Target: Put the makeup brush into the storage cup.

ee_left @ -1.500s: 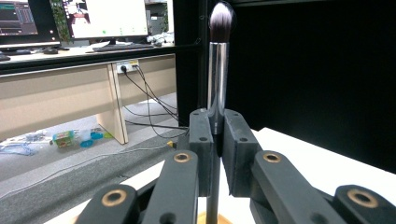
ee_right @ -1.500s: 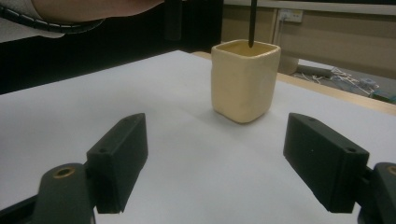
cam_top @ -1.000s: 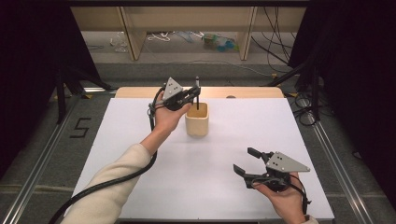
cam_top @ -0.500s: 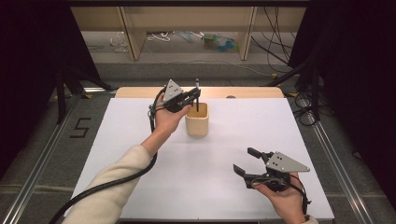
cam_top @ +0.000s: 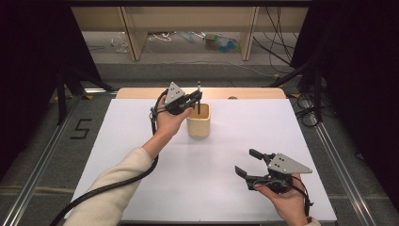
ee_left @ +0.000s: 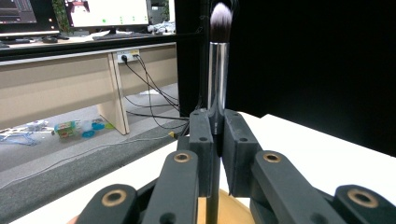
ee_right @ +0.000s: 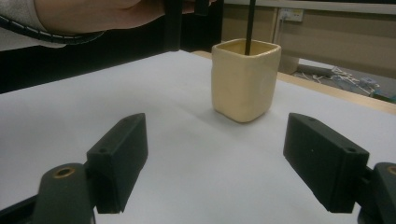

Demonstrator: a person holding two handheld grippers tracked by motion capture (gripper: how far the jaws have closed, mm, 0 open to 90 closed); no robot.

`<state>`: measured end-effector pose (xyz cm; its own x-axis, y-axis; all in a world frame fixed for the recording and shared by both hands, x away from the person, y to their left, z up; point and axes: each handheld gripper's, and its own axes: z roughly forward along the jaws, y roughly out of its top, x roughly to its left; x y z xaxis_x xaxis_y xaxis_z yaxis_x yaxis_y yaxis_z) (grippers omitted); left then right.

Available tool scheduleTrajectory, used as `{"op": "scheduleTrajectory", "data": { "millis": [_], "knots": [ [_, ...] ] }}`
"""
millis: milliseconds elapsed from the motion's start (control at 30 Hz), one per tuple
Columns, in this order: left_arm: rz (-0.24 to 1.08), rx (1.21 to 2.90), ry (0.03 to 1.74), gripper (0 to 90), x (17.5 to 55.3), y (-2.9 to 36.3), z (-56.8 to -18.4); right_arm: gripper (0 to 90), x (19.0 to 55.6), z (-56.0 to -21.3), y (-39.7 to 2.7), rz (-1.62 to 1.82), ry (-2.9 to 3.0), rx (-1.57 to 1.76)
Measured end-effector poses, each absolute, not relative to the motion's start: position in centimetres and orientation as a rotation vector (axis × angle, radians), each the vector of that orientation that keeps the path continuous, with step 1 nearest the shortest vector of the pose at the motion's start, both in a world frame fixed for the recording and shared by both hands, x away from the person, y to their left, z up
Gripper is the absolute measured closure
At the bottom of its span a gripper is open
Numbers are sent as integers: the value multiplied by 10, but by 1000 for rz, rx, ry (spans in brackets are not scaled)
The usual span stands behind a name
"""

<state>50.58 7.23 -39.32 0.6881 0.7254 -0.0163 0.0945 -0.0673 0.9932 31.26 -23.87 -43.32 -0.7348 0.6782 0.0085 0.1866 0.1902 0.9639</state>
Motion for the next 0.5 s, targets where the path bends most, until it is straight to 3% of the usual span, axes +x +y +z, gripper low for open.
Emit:
{"op": "scheduleTrajectory", "data": {
  "millis": [500],
  "knots": [
    [586,1581,698,830,506,73,-398,230,313,-433,-238,1569,2051,805]
  ]
}}
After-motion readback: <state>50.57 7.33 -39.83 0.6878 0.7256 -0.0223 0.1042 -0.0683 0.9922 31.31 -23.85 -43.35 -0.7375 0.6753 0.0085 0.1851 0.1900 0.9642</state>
